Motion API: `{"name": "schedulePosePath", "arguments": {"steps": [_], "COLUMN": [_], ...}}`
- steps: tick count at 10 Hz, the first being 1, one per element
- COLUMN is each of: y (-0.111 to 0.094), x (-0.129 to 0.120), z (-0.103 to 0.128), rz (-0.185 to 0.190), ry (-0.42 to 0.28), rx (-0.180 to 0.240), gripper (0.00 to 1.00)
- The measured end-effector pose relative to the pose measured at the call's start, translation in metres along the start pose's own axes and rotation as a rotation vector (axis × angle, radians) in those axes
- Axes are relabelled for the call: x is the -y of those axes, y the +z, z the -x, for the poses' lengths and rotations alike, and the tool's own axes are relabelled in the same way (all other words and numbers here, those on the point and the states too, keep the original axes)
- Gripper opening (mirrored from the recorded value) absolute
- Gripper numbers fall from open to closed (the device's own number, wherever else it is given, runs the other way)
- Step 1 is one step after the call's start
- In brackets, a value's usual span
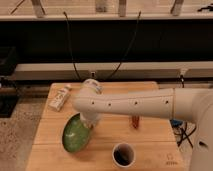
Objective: Pick up the ceramic bowl
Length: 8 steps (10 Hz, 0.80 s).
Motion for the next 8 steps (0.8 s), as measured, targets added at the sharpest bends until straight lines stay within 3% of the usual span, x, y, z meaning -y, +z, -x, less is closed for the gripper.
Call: {"name": "schedulePosePath", "arguments": {"steps": [8], "y": [-0.006], "x": [-0.012], "z": [-0.016], "rz": [0.008], "ry": [-0.004], "rx": [-0.012], "gripper": [0.00]}}
